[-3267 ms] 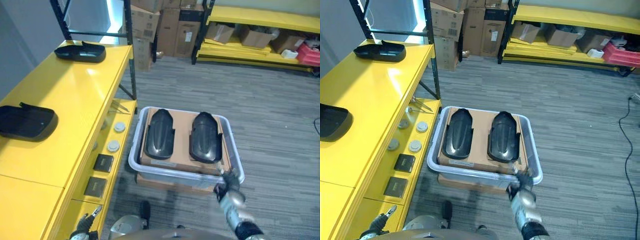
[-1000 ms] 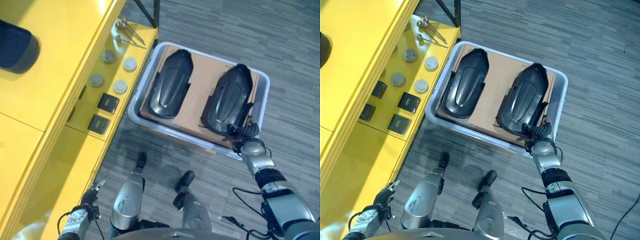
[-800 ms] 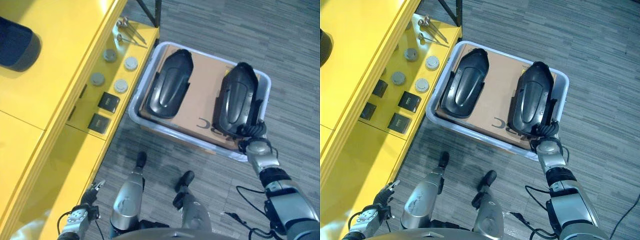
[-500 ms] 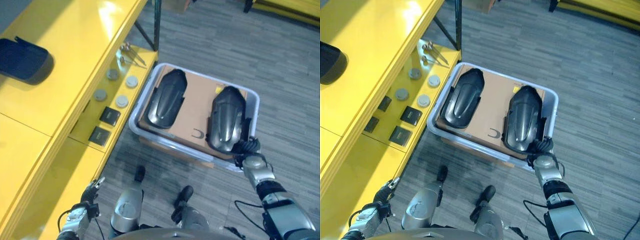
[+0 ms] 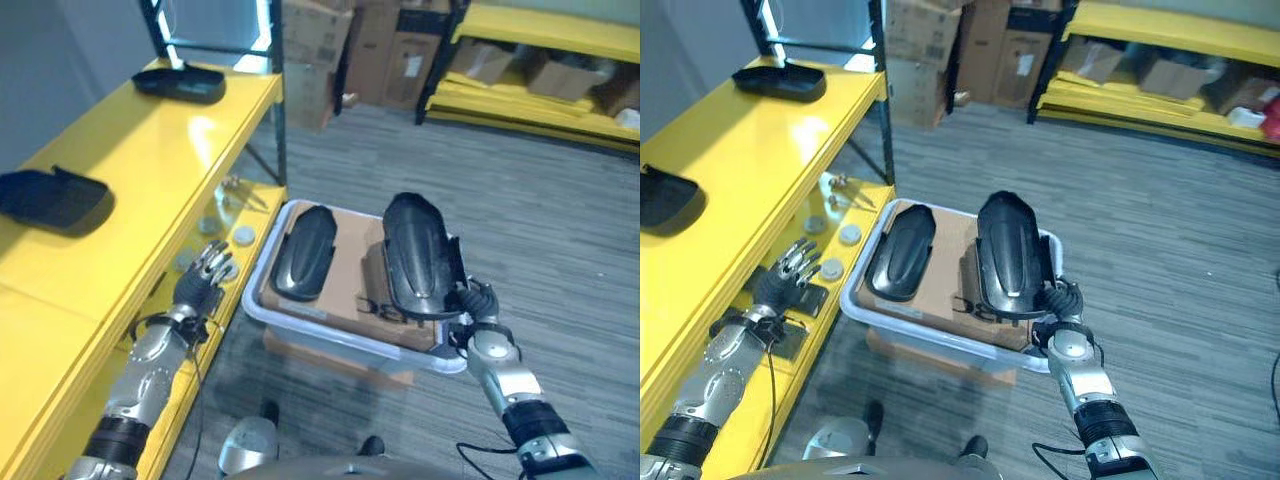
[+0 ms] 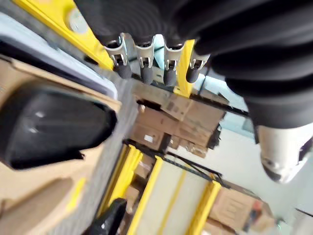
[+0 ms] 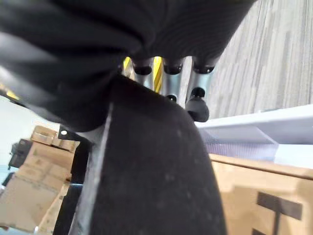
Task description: Move parts from the plastic box to the shelf.
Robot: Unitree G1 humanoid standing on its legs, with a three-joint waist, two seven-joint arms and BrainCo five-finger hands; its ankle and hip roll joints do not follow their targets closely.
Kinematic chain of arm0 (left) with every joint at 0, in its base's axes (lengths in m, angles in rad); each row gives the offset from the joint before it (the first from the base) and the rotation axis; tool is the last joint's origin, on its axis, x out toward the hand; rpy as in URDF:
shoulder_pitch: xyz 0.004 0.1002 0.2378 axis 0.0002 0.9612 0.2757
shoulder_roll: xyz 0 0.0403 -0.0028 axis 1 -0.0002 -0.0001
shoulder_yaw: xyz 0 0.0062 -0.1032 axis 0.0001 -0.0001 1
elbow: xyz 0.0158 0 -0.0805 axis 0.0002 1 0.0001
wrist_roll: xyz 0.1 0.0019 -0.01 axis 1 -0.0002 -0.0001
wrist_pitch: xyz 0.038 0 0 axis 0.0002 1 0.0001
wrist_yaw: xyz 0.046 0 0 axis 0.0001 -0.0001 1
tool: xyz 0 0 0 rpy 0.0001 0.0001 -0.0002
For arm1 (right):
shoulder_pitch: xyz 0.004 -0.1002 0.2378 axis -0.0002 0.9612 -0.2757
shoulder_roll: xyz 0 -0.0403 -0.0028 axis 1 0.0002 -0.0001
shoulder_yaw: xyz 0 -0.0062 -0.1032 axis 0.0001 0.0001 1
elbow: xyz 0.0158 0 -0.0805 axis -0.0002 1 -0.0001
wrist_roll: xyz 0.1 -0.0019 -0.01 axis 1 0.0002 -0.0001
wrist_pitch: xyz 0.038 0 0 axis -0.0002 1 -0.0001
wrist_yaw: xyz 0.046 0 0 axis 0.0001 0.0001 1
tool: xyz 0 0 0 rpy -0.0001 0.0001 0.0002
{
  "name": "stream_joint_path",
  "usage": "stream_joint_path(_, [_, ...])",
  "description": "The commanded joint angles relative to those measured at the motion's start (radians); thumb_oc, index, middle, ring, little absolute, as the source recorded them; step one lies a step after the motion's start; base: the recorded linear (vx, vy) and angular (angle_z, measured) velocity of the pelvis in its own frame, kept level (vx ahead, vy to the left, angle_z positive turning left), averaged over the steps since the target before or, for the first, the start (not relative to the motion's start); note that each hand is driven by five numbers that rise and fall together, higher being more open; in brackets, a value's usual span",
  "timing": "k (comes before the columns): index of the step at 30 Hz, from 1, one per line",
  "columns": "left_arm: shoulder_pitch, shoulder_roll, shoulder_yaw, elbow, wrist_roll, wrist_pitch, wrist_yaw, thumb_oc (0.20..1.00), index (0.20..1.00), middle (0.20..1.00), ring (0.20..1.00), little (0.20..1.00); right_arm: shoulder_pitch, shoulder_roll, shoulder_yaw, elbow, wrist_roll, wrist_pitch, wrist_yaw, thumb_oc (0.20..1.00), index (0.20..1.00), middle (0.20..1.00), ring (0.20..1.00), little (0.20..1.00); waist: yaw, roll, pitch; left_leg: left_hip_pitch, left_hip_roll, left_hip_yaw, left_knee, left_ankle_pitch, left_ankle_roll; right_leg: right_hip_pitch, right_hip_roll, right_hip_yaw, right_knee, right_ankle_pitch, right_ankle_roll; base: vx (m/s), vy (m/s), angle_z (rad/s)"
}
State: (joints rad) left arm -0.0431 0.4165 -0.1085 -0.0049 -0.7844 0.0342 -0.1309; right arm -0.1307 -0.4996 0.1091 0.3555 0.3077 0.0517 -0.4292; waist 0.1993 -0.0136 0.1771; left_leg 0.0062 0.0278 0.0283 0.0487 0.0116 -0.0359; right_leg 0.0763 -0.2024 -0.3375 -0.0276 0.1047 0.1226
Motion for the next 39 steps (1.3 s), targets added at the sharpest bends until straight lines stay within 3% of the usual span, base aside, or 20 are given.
stream_joint_path(1, [-0.048, -0.022, 0.0, 0.037, -0.046, 0.066, 0.02, 1.0, 1.0, 1.0, 1.0, 1.0, -0.099, -0.042, -0.028, -0.024, -0.036, -0.071, -0.02, 0.2, 0.2, 0.2, 0.2, 0.2, 0.022, 0.018, -0.029, -0.006, 0.066, 0.005, 0.024, -0.028, -0.018, 0.012, -0.02, 0.036, 0.028, -0.056, 0.057, 0.02, 0.008, -0.1])
stream_joint_path(5, [-0.126, -0.035, -0.055, 0.065, -0.081, 0.16, 0.013, 1.0, 1.0, 1.0, 1.0, 1.0, -0.169, -0.039, 0.028, -0.055, -0.043, -0.052, 0.006, 0.2, 0.2, 0.2, 0.2, 0.2, 0.005, 0.02, -0.049, 0.005, 0.067, 0.018, 0.025, -0.029, -0.02, 0.015, -0.018, 0.047, 0.031, -0.061, 0.056, 0.01, 0.008, -0.08])
stream_joint_path(6, [-0.195, -0.057, -0.132, 0.137, -0.1, 0.216, 0.046, 1.0, 1.0, 1.0, 1.0, 1.0, -0.229, -0.032, 0.087, -0.071, -0.029, -0.031, 0.019, 0.2, 0.2, 0.2, 0.2, 0.2, -0.017, 0.019, -0.063, 0.013, 0.068, 0.031, 0.026, -0.029, -0.019, 0.015, -0.016, 0.06, 0.034, -0.063, 0.054, 0.01, 0.013, -0.25])
stream_joint_path(9, [-0.263, -0.1, -0.194, 0.205, -0.161, 0.262, 0.027, 1.0, 1.0, 1.0, 1.0, 1.0, -0.288, -0.013, 0.146, -0.067, -0.019, -0.012, 0.033, 0.2, 0.2, 0.2, 0.2, 0.2, -0.037, 0.018, -0.075, 0.021, 0.07, 0.044, 0.022, -0.029, -0.02, 0.014, -0.015, 0.07, 0.034, -0.066, 0.053, 0.01, 0.016, -0.16])
stream_joint_path(12, [-0.335, -0.159, -0.266, 0.255, -0.14, 0.262, 0.074, 1.0, 1.0, 1.0, 1.0, 1.0, -0.343, 0.023, 0.212, -0.042, -0.022, -0.004, 0.033, 0.2, 0.2, 0.2, 0.2, 0.2, -0.055, 0.021, -0.085, 0.031, 0.072, 0.055, 0.014, -0.026, -0.02, 0.014, -0.013, 0.08, 0.031, -0.065, 0.052, 0.0, 0.017, -0.18])
stream_joint_path(15, [-0.396, -0.202, -0.317, 0.317, -0.154, 0.23, 0.187, 1.0, 1.0, 1.0, 1.0, 1.0, -0.385, 0.058, 0.257, -0.016, -0.013, -0.003, 0.032, 0.2, 0.2, 0.2, 0.2, 0.2, -0.068, 0.019, -0.092, 0.038, 0.072, 0.06, 0.011, -0.027, -0.022, 0.015, -0.012, 0.085, 0.028, -0.062, 0.054, 0.0, 0.002, -0.04])
stream_joint_path(19, [-0.448, -0.228, -0.318, 0.364, -0.123, 0.172, 0.152, 1.0, 1.0, 1.0, 1.0, 1.0, -0.413, 0.084, 0.29, 0.002, -0.001, 0.026, 0.047, 0.2, 0.2, 0.2, 0.2, 0.2, -0.076, 0.015, -0.103, 0.043, 0.07, 0.064, 0.011, -0.031, -0.024, 0.016, -0.015, 0.086, 0.026, -0.062, 0.058, 0.0, 0.0, -0.01])
stream_joint_path(30, [-0.527, -0.265, -0.352, 0.35, -0.089, 0.127, 0.175, 1.0, 1.0, 1.0, 1.0, 1.0, -0.426, 0.16, 0.357, 0.054, -0.032, 0.054, 0.103, 0.2, 0.2, 0.2, 0.2, 0.2, -0.081, 0.014, -0.112, 0.044, 0.062, 0.055, 0.007, -0.037, -0.024, 0.015, -0.018, 0.081, 0.022, -0.061, 0.061, 0.0, 0.0, 0.0])
stream_joint_path(39, [-0.534, -0.247, -0.39, 0.304, 0.034, 0.142, 0.175, 1.0, 1.0, 1.0, 1.0, 1.0, -0.409, 0.171, 0.379, 0.042, -0.044, 0.054, 0.136, 0.2, 0.2, 0.2, 0.2, 0.2, -0.082, 0.015, -0.11, 0.047, 0.059, 0.052, -0.001, -0.036, -0.024, 0.015, -0.017, 0.077, 0.02, -0.06, 0.063, 0.0, 0.0, 0.0])
